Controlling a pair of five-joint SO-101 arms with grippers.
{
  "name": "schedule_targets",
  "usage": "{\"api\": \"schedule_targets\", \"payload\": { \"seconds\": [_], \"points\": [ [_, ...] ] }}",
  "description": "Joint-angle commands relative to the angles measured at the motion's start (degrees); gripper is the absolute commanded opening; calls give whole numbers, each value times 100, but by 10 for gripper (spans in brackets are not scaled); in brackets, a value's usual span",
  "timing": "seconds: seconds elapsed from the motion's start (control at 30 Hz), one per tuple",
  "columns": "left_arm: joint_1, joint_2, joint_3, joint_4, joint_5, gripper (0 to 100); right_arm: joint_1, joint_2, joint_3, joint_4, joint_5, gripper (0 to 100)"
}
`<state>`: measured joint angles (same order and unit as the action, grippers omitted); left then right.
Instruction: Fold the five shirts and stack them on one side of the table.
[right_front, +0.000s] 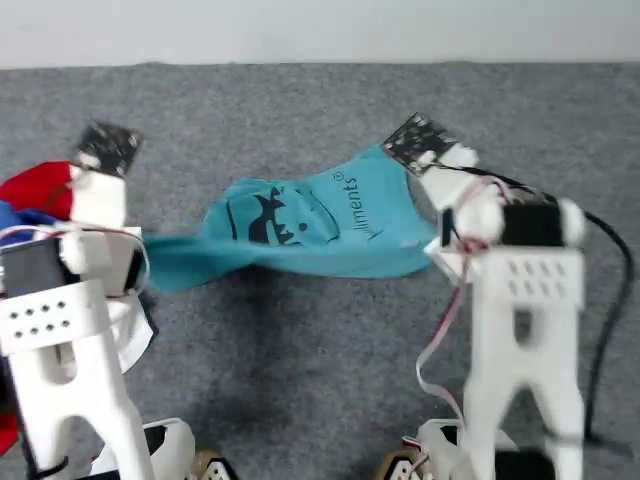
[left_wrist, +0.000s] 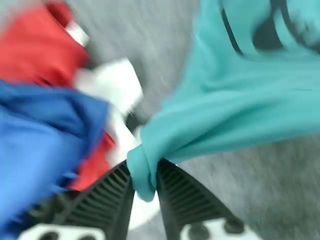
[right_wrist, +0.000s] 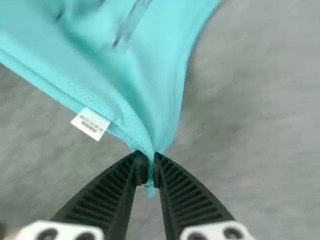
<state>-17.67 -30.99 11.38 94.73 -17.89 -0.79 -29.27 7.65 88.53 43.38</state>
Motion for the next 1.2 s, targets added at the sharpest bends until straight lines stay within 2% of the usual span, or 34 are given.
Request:
{"api": "schedule_targets", "payload": {
  "seconds": [0.0,0.13,0.33,0.5,0.7,0.9,1.17],
  "points": [
    [-9,-141,-1174,26,44,15,268,-848,-607,-505,123,9],
    [62,-141,-2079,0,44,15,409,-1095,-1116,-910,97,9],
    [747,-149,-3363,-26,44,15,374,-1147,-2075,-1596,97,9],
    [1125,-176,-4374,-747,44,15,409,-1165,-2664,-2079,132,9],
    [1125,-176,-5543,-1266,18,15,435,-1165,-3569,-2105,141,9],
    [1108,-185,-6809,-1029,0,15,1086,-1191,-4281,-2044,466,9],
    [1108,-185,-7705,229,-686,15,1226,-1824,-4369,-954,844,9]
  ]
}}
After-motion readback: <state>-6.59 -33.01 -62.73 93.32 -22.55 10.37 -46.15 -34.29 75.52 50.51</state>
